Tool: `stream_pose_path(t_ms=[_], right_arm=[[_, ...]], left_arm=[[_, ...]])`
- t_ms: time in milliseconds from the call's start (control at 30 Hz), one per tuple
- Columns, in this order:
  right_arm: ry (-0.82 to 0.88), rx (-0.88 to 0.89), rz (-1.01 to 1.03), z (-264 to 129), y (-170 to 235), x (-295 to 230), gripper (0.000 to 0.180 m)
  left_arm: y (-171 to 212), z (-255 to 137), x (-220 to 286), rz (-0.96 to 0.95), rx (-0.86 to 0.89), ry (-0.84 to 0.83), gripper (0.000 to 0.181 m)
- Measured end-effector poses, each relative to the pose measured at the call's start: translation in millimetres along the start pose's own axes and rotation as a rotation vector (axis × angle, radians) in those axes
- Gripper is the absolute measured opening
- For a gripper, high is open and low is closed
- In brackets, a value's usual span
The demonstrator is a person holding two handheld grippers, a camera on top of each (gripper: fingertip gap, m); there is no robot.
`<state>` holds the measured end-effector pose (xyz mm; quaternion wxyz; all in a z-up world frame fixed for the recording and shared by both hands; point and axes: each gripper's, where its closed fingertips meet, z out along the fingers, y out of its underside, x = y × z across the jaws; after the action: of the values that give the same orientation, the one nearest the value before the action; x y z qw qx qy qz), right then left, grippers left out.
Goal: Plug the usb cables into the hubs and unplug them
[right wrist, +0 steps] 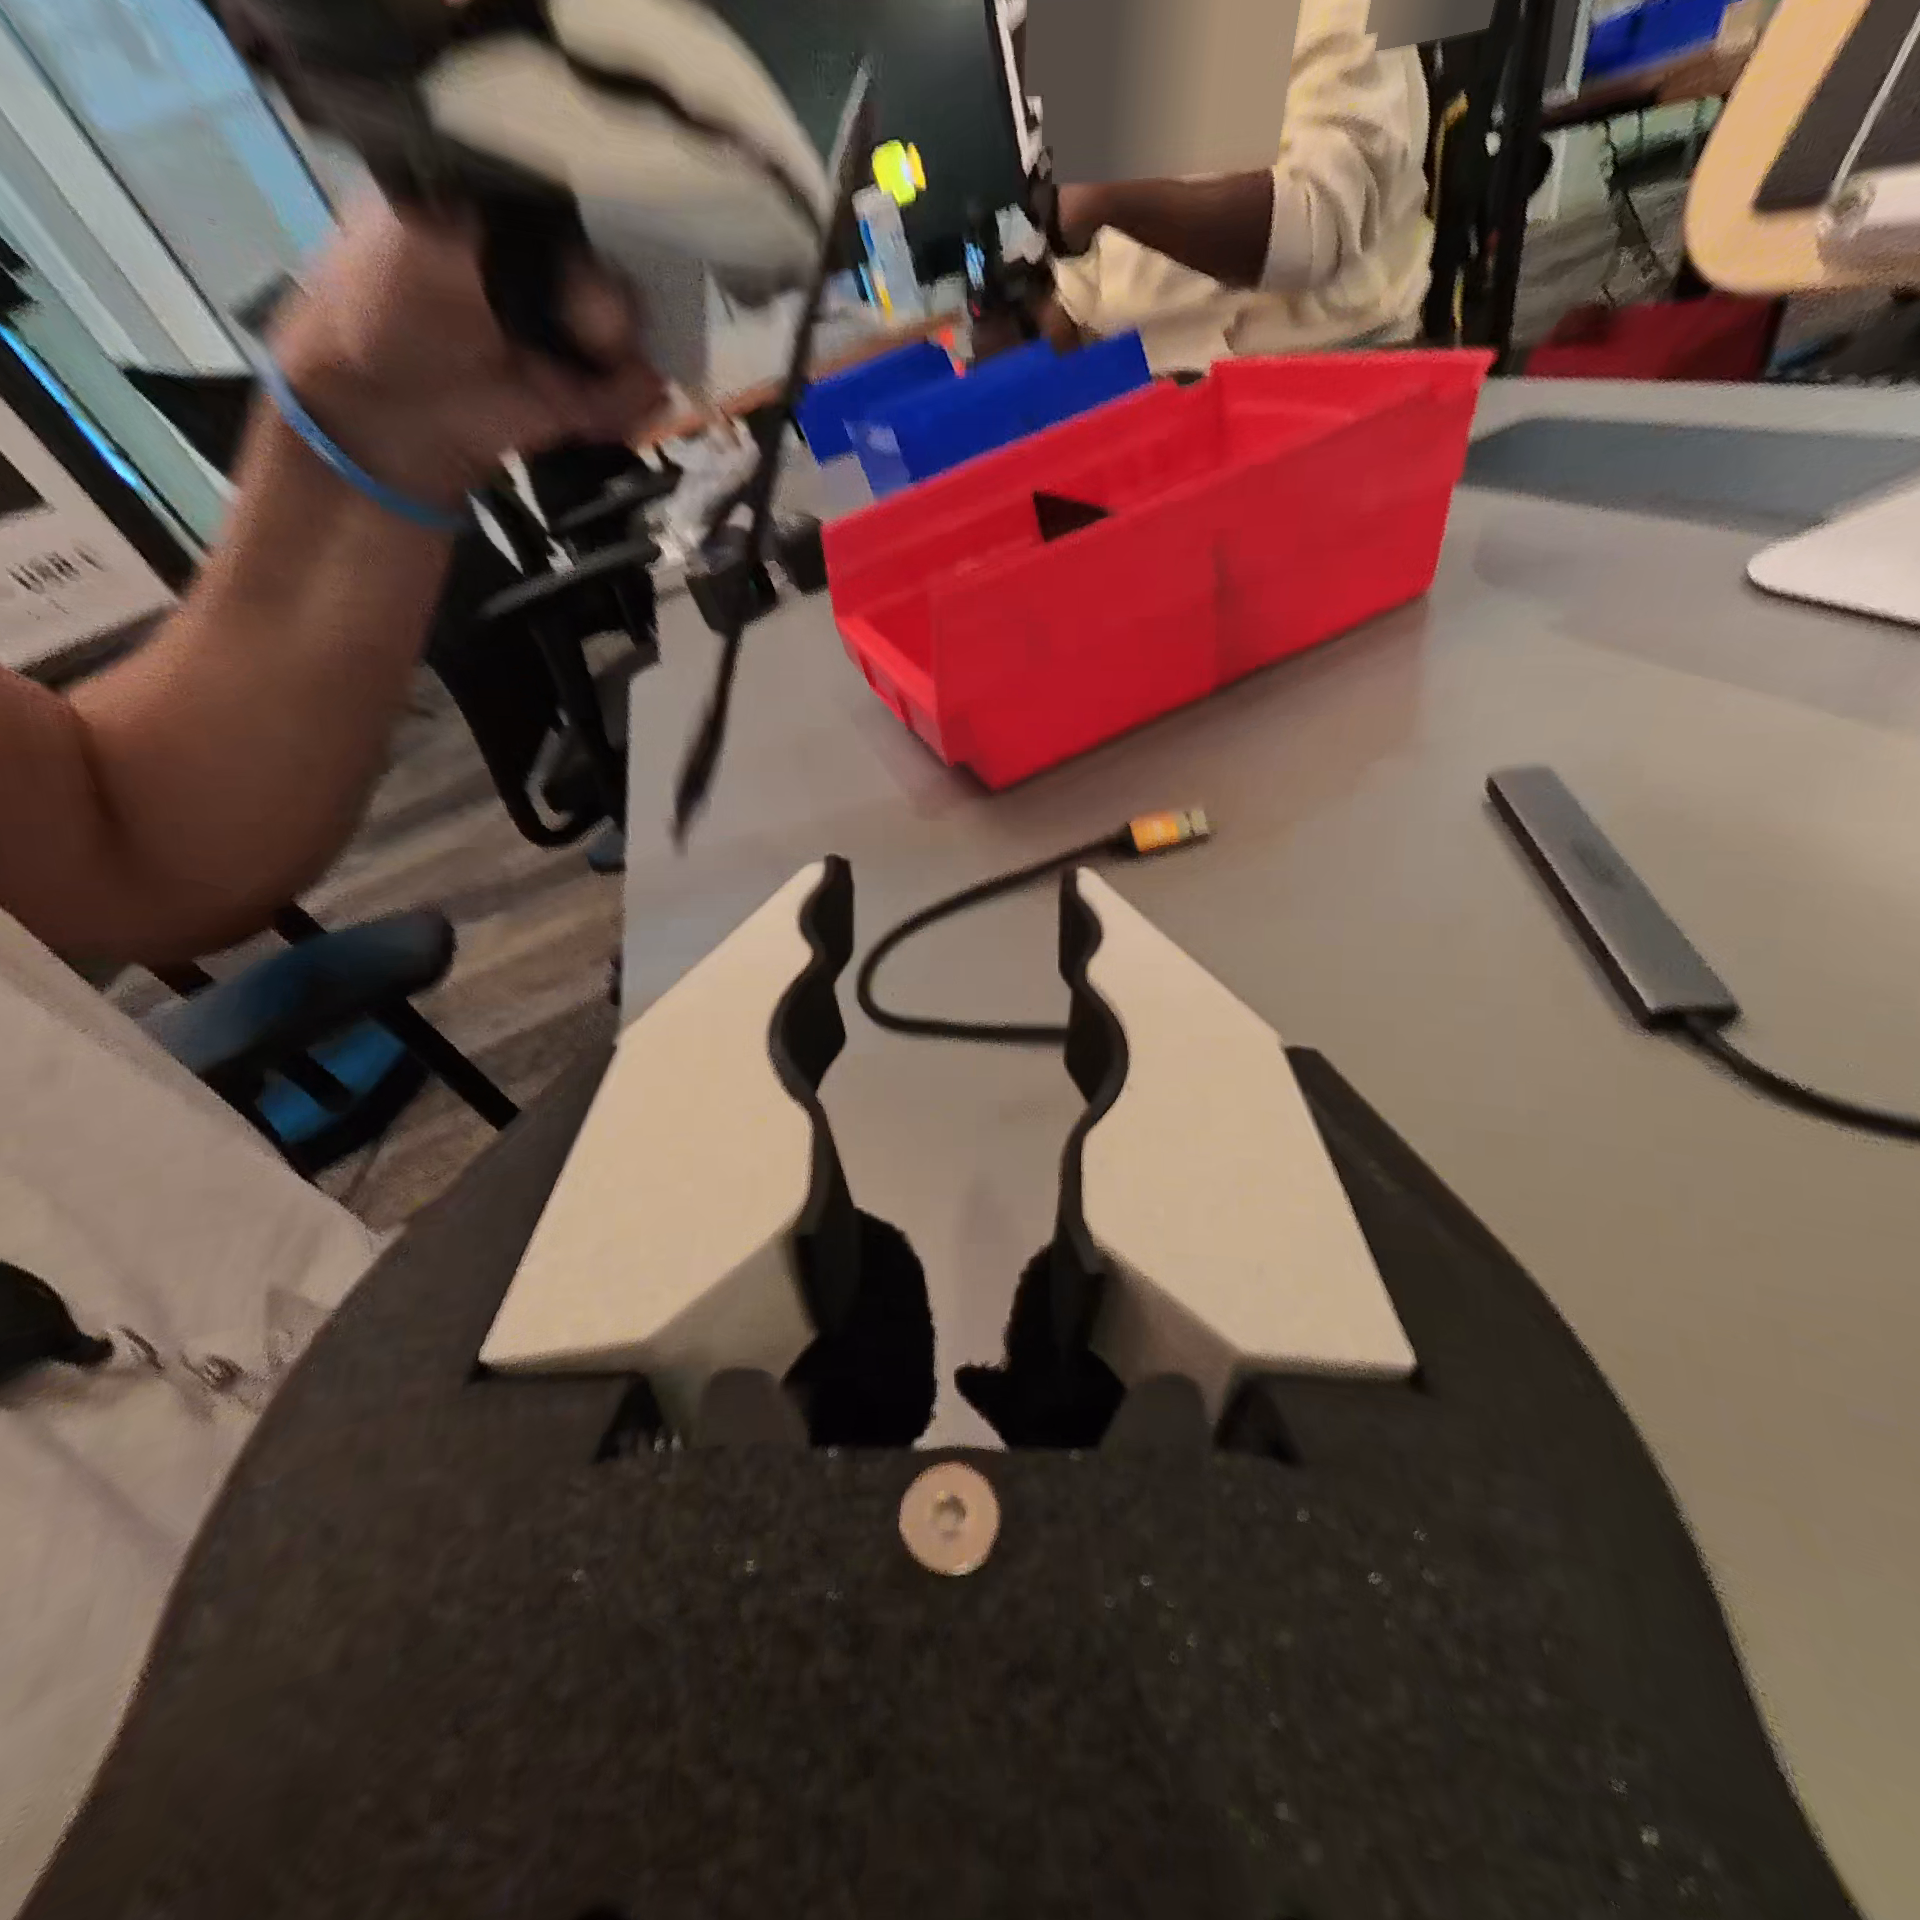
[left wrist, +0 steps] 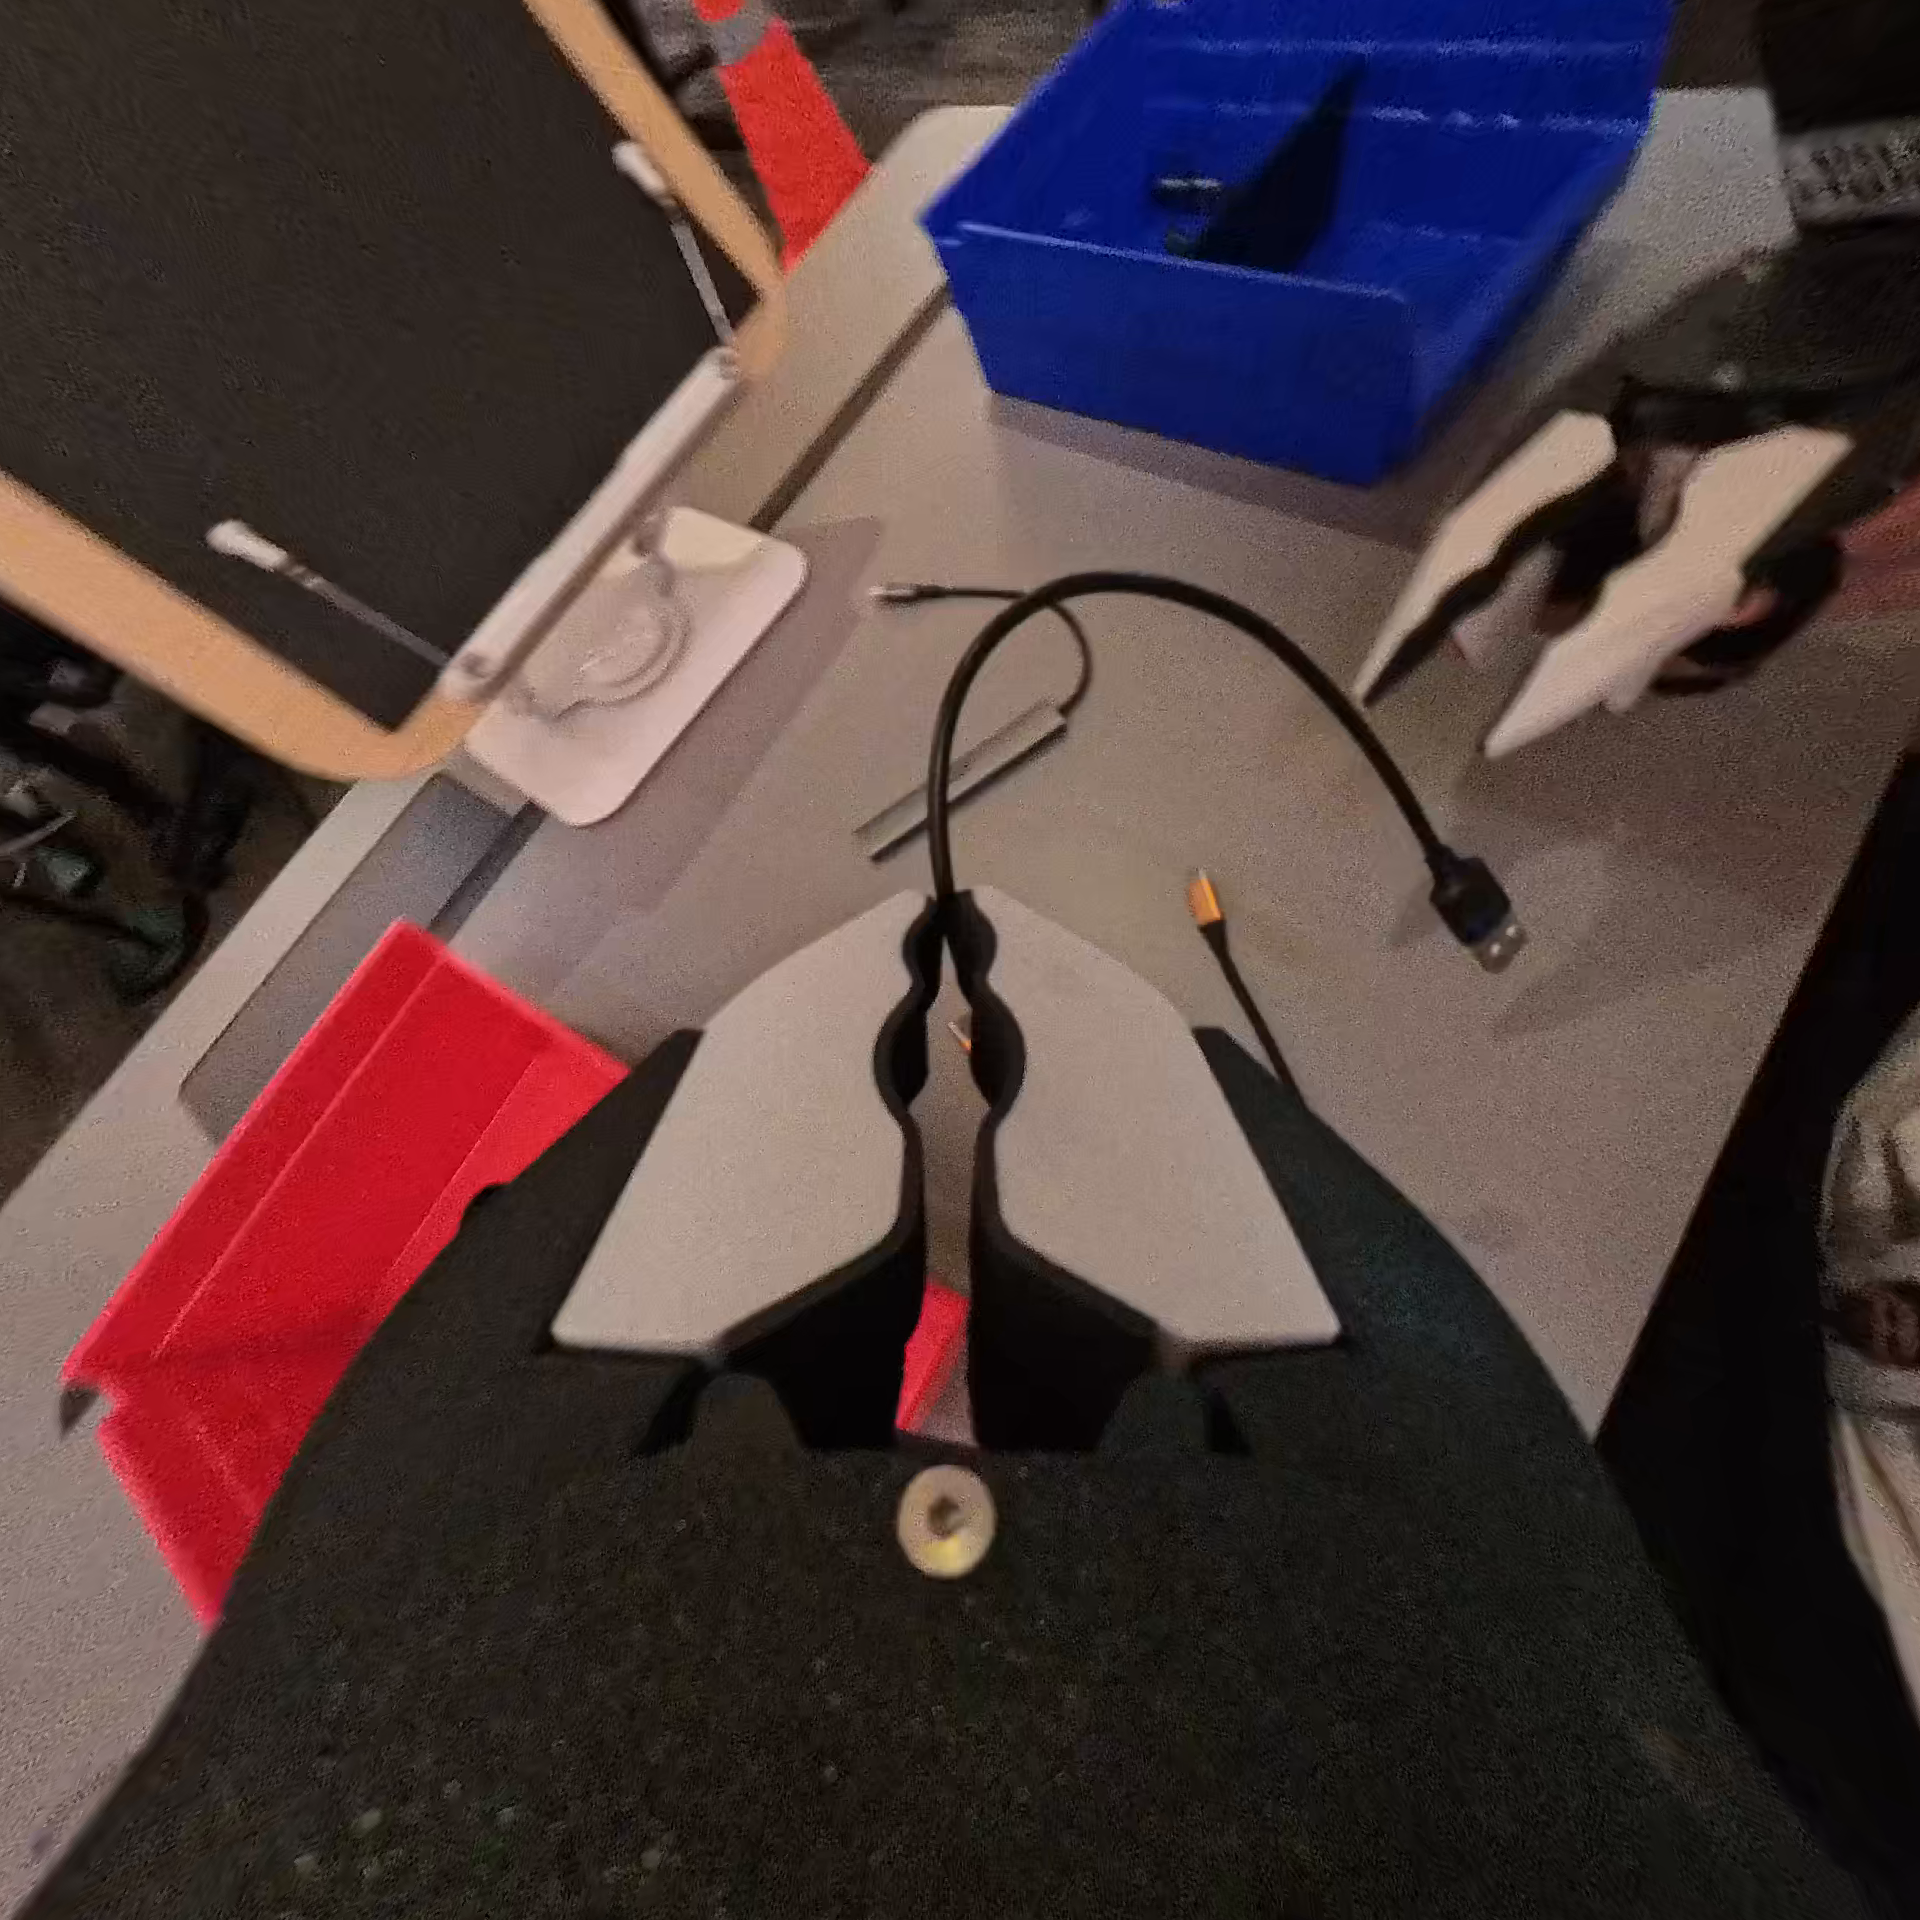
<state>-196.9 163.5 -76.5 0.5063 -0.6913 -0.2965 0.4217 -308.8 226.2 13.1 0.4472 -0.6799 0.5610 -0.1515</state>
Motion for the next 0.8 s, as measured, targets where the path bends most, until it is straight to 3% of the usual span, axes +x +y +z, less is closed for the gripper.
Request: stream_pose_path(t_ms=[100,233,300,333,400,467,533,633,700,800], right_arm=[[-0.054,0.047,0.053,7,-22,-2,0.038],[-0.1,-0.066,0.046,25,-16,-3,0.041],[-0.127,-0.151,0.051,33,-2,-4,0.032],[-0.121,-0.189,0.047,35,3,-2,0.012],[-0.089,-0.151,0.033,35,-2,4,0.0],[0.054,-0.113,0.014,30,-11,25,0.0],[0.259,-0.094,-0.064,14,-26,52,0.0],[0.487,-0.068,-0.383,-7,-60,59,0.0],[0.515,-0.174,-0.587,1,-54,50,0.0],[0.46,-0.361,-0.744,30,-6,37,0.0]], left_arm=[[13,36,47,0.166,-0.033,0.186,0.002],[22,66,73,0.338,-0.055,0.237,0.002],[21,74,77,0.382,-0.048,0.228,0.002],[21,76,80,0.392,-0.045,0.232,0.002],[24,79,83,0.389,-0.04,0.226,0.002],[25,80,76,0.322,-0.009,0.159,0.0],[31,78,57,0.173,-0.006,0.072,0.014],[37,70,50,-0.122,0.073,0.105,0.024],[45,70,53,-0.314,0.114,0.154,0.022],[68,77,58,-0.512,0.097,0.199,0.022]])
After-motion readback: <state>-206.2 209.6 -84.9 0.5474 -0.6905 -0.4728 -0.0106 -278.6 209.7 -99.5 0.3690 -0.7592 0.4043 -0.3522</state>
